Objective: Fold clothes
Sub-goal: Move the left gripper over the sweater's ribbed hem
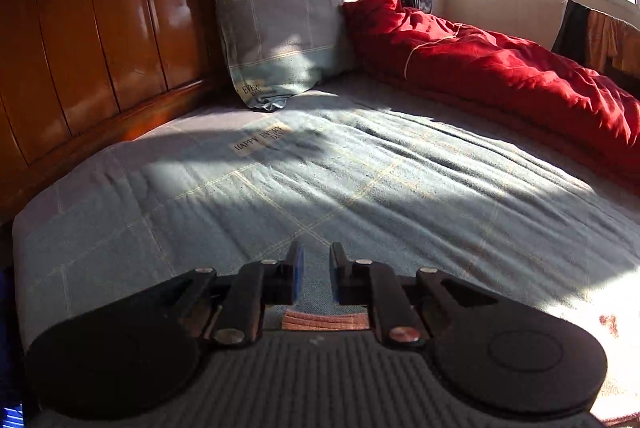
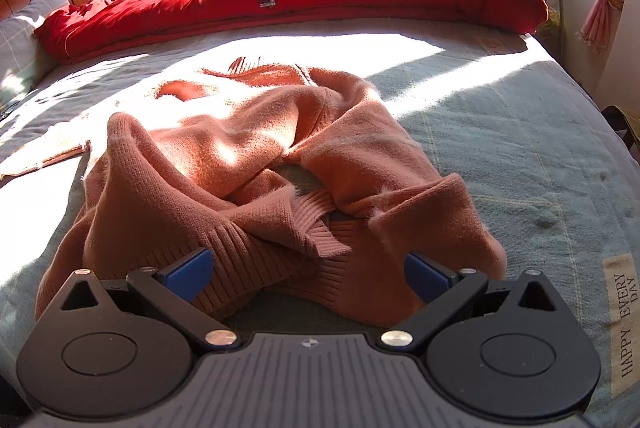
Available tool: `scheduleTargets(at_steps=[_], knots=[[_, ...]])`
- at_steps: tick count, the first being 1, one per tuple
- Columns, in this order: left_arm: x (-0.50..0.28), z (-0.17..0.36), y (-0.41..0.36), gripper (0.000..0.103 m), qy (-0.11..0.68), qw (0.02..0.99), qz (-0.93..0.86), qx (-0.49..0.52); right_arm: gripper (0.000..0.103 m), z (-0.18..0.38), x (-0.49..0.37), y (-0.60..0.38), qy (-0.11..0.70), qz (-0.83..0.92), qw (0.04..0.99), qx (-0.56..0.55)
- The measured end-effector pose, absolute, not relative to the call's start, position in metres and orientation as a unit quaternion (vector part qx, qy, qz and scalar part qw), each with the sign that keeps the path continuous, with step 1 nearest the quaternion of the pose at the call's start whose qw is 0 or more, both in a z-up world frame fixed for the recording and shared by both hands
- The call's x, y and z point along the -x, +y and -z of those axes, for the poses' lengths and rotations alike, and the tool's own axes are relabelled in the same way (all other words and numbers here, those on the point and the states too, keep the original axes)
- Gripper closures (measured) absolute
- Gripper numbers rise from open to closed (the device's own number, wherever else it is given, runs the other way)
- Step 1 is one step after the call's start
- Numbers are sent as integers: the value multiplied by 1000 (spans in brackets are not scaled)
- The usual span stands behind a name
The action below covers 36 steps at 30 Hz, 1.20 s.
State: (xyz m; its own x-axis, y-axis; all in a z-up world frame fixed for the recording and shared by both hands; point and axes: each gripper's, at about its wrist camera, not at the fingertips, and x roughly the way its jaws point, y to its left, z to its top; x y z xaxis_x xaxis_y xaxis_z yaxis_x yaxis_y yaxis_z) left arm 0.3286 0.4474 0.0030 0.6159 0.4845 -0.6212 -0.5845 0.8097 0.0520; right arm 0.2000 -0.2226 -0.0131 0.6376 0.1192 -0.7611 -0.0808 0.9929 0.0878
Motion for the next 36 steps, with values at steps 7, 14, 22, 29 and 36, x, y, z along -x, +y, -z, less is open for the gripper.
scheduleTargets(at_steps=[7, 14, 22, 29, 36], knots=[[-377, 28, 322, 70, 378, 921, -73, 56, 0, 13, -202, -213, 423, -58, 904, -19], [-425, 91, 262, 68, 419, 905, -64, 30, 0, 5, -187, -209, 419, -53, 906, -6], [-425, 89, 323, 66, 408, 901, -139, 47, 0, 6, -171, -248, 417, 0, 908, -34], [-380, 69, 367, 69, 411, 890, -179, 84, 0, 14, -175, -252, 418, -18, 907, -47], [-345, 75, 353, 49, 430, 890, -146, 29, 0, 13, -188, -246, 415, -50, 907, -54]])
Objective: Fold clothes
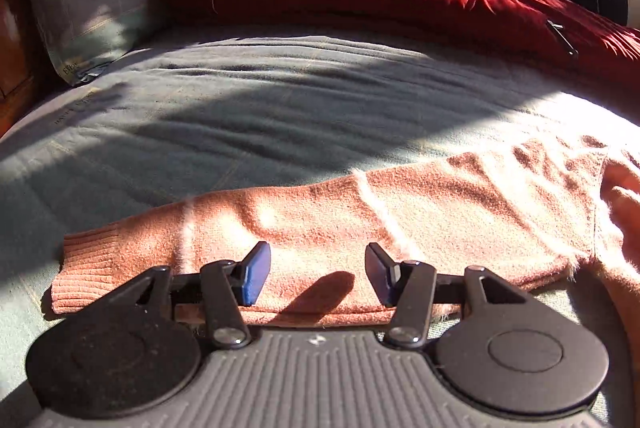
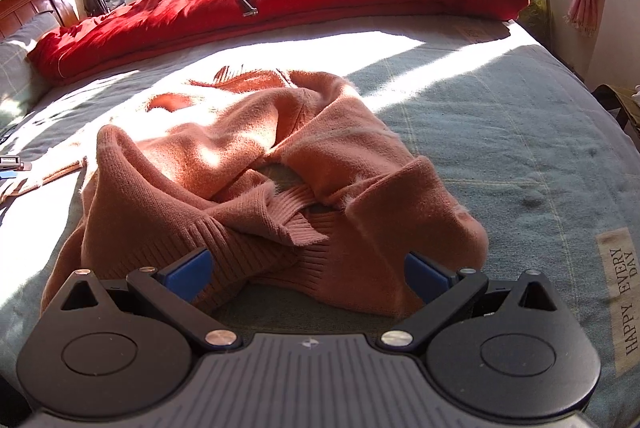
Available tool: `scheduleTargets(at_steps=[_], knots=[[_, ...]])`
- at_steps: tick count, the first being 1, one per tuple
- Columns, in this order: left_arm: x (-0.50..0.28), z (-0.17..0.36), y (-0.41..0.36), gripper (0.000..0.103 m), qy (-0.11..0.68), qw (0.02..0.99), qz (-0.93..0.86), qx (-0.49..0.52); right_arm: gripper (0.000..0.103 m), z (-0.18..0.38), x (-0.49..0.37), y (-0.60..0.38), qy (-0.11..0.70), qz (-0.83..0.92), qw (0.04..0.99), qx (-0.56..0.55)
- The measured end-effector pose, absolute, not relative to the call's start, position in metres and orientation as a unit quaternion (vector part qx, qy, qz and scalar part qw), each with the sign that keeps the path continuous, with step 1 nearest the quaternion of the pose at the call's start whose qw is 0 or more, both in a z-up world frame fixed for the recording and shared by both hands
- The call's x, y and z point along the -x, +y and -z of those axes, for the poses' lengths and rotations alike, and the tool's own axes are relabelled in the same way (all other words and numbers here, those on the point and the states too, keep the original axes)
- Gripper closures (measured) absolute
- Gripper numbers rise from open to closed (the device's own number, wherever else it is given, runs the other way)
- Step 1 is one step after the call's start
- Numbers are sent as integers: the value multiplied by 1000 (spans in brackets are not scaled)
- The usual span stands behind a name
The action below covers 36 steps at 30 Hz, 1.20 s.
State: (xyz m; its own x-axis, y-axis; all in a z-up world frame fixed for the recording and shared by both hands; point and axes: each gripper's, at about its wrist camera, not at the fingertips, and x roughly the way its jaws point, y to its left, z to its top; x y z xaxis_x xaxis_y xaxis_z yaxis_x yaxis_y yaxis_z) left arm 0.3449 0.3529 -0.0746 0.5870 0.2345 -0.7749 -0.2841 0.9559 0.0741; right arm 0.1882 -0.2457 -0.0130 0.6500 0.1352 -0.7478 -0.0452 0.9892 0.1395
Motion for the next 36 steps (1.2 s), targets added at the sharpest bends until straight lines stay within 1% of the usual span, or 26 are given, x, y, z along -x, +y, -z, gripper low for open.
scheduleTargets(at_steps=[1, 3, 4, 6, 12, 18, 20, 25, 27, 28, 29, 30, 31, 33, 34, 35, 36], knots=[[-341, 75, 353, 48, 431, 889, -151, 34, 0, 13, -190, -245, 416, -55, 906, -54], [-332, 71, 354, 48, 421, 890, -162, 59, 0, 12, -191, -244, 415, -61, 907, -49], [-328, 69, 355, 50, 416, 891, -167, 71, 0, 11, -190, -245, 414, -63, 907, -49], [-318, 60, 339, 50, 411, 895, -159, 67, 0, 11, -187, -250, 412, -60, 908, -50], [-283, 40, 257, 50, 388, 917, -57, 66, 0, 16, -177, -282, 404, -35, 911, -72], [-264, 20, 168, 49, 360, 930, 50, 55, 0, 30, -175, -317, 406, -16, 908, -97], [-257, 14, 144, 47, 348, 934, 68, 52, 0, 38, -176, -327, 412, -21, 904, -112], [-239, 4, 99, 47, 331, 937, 85, 75, 0, 63, -177, -348, 422, -31, 895, -140], [-233, 1, 88, 47, 329, 936, 87, 86, 6, 71, -182, -357, 417, -43, 894, -157], [-230, 0, 84, 47, 329, 936, 87, 89, 11, 75, -184, -362, 415, -48, 893, -165], [-227, 0, 79, 47, 330, 936, 84, 89, 19, 80, -189, -367, 415, -57, 891, -176], [-224, -1, 75, 47, 331, 936, 80, 87, 22, 84, -193, -371, 415, -66, 888, -186], [-221, -1, 70, 47, 332, 936, 75, 86, 28, 89, -198, -375, 414, -76, 886, -196], [-216, -2, 64, 47, 335, 936, 67, 84, 33, 96, -205, -378, 409, -94, 885, -204], [-213, -2, 61, 47, 337, 936, 63, 84, 40, 97, -208, -379, 405, -101, 885, -205], [-211, -2, 58, 47, 338, 936, 59, 84, 51, 98, -210, -380, 401, -108, 886, -206], [-209, -3, 55, 47, 339, 936, 54, 84, 58, 99, -212, -380, 398, -115, 887, -207]])
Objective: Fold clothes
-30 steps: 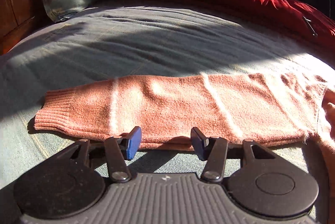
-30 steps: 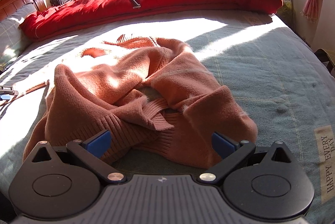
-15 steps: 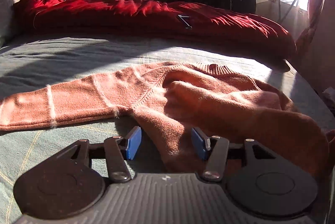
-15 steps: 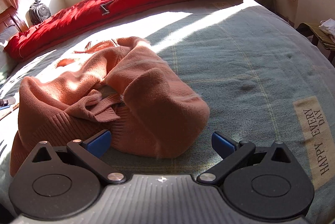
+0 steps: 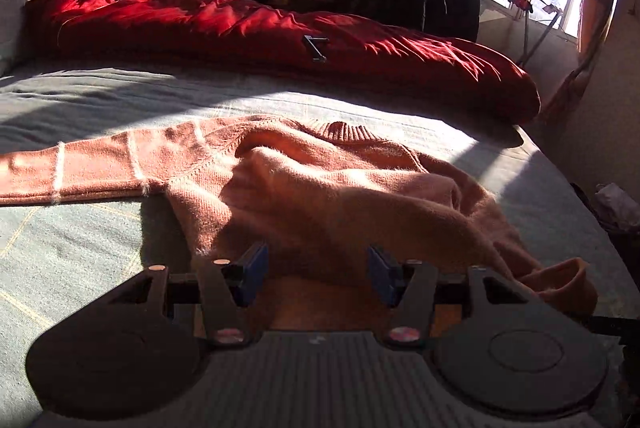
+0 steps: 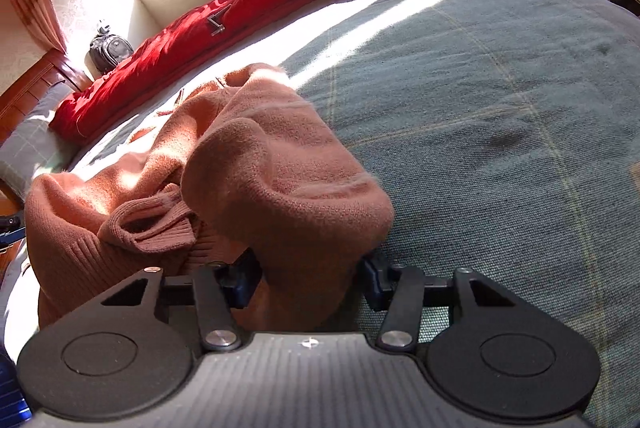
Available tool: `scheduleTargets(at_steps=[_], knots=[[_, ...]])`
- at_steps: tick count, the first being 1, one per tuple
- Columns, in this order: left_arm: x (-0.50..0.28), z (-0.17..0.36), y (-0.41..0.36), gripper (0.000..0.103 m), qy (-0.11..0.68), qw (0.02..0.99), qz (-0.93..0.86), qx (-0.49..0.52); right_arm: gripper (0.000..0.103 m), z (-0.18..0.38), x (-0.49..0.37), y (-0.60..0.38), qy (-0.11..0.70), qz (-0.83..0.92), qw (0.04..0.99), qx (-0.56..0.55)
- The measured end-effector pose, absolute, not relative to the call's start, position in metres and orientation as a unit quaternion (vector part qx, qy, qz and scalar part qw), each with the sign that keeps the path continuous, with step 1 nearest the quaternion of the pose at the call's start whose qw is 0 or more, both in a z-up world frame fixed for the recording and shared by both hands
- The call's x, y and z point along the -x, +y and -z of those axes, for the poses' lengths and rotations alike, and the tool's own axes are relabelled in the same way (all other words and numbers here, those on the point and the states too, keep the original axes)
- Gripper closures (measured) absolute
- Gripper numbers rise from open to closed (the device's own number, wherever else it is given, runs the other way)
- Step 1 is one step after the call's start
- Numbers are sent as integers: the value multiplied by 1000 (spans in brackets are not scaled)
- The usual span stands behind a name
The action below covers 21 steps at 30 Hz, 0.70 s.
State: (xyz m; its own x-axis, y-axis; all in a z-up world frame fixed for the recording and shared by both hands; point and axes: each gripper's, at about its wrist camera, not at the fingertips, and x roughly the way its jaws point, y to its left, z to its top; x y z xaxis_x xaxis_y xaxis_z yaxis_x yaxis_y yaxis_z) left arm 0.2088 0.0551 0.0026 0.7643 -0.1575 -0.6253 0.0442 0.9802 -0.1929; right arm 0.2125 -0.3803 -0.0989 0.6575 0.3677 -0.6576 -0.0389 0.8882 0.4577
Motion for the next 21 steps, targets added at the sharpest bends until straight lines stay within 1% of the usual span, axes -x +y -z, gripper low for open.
scheduleTargets(at_steps=[1, 2, 7, 13, 21], knots=[[-207, -3, 53, 47, 340, 935, 50, 84, 74, 98, -214, -382, 394, -125, 886, -210], [-205, -3, 51, 47, 340, 935, 46, 85, 81, 98, -216, -384, 394, -135, 884, -212], [-202, -6, 38, 47, 336, 937, 37, 85, 87, 79, -222, -390, 378, -143, 900, -163], [-199, -14, 18, 47, 328, 940, 47, 78, 87, 50, -244, -413, 351, -92, 930, -55], [-191, -23, 3, 47, 321, 944, 45, 64, 87, 33, -276, -437, 331, -29, 943, 33]])
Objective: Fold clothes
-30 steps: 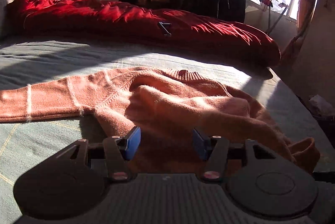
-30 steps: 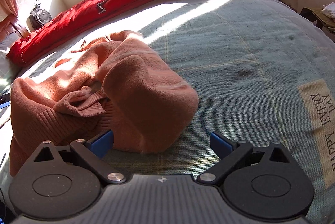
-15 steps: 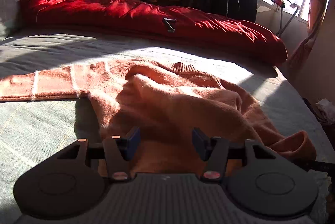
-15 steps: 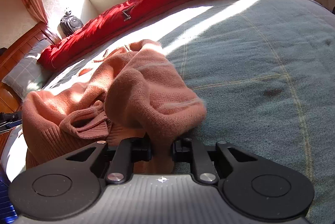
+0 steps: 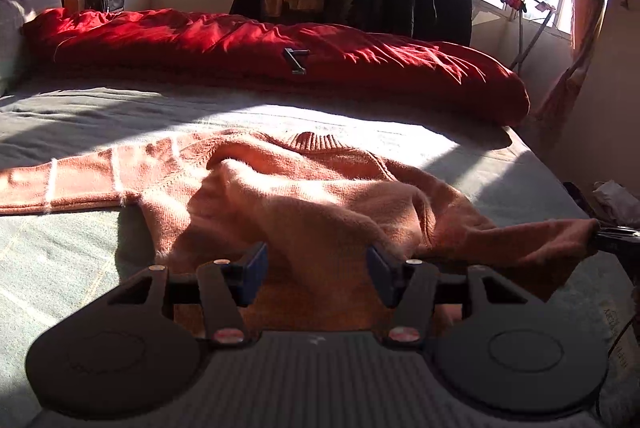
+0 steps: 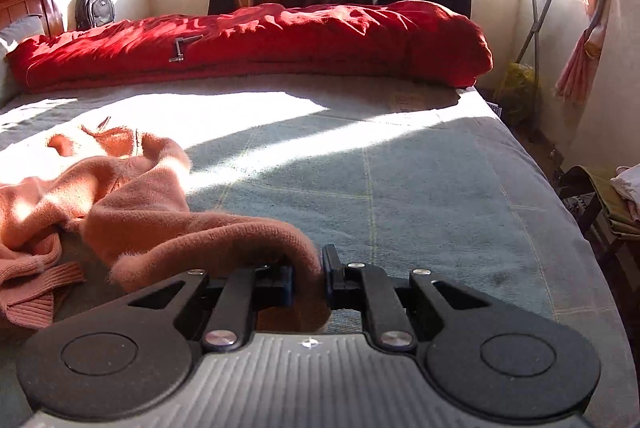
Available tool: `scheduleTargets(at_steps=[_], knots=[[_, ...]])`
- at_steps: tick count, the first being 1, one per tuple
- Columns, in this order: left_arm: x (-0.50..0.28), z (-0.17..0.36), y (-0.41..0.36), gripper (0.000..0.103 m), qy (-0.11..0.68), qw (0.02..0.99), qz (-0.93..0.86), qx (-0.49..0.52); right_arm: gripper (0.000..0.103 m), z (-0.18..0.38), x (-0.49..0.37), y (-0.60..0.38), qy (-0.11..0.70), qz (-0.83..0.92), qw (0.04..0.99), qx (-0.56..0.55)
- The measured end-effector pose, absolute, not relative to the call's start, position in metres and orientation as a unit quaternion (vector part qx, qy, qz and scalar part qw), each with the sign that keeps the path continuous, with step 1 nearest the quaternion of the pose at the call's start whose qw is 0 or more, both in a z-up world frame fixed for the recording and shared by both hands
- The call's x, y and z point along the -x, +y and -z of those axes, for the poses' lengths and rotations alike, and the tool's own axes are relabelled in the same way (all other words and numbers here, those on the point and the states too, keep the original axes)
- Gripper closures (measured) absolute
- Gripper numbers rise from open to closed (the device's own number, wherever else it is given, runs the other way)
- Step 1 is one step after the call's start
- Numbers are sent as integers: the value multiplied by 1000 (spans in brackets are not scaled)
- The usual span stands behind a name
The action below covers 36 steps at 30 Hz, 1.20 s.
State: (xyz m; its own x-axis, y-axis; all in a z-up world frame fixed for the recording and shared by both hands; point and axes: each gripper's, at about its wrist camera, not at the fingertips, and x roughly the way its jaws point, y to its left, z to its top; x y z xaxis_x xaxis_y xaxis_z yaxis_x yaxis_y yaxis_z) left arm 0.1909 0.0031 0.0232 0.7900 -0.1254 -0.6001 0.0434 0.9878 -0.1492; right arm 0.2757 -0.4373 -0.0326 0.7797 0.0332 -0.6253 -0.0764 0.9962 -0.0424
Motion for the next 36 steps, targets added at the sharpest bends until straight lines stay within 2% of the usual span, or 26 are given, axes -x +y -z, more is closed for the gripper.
scheduleTargets(at_steps=[4, 10, 12, 14, 16, 20, 27, 31, 33, 34, 35, 36], knots=[[-188, -23, 4, 47, 323, 944, 33, 61, 87, 28, -287, -445, 310, 29, 947, 83], [-184, -21, 11, 46, 326, 943, 30, 64, 86, 14, -309, -475, 299, 74, 948, 85], [-185, -19, 13, 45, 328, 942, 30, 67, 77, 17, -321, -481, 311, 81, 943, 83], [-186, -16, 14, 45, 331, 941, 29, 70, 56, 24, -333, -489, 327, 90, 937, 81], [-189, -14, 13, 45, 335, 939, 32, 70, 50, 33, -345, -499, 345, 106, 929, 79], [-191, -11, 12, 45, 339, 937, 39, 69, 49, 50, -350, -539, 376, 131, 917, -13], [-200, -5, 8, 44, 350, 933, 45, 67, 50, 87, -318, -555, 393, 54, 902, -170], [-200, -5, -1, 44, 351, 933, 50, 51, 52, 107, -322, -532, 383, 48, 908, -162], [-198, -6, -2, 44, 352, 933, 51, 48, 67, 111, -325, -521, 369, 39, 913, -169], [-197, -6, -1, 44, 353, 933, 52, 50, 83, 113, -326, -516, 368, 38, 914, -169], [-196, -6, 0, 44, 353, 933, 51, 52, 92, 114, -327, -510, 368, 37, 914, -168], [-195, -6, 1, 44, 353, 933, 49, 54, 92, 111, -325, -509, 369, 35, 914, -163]])
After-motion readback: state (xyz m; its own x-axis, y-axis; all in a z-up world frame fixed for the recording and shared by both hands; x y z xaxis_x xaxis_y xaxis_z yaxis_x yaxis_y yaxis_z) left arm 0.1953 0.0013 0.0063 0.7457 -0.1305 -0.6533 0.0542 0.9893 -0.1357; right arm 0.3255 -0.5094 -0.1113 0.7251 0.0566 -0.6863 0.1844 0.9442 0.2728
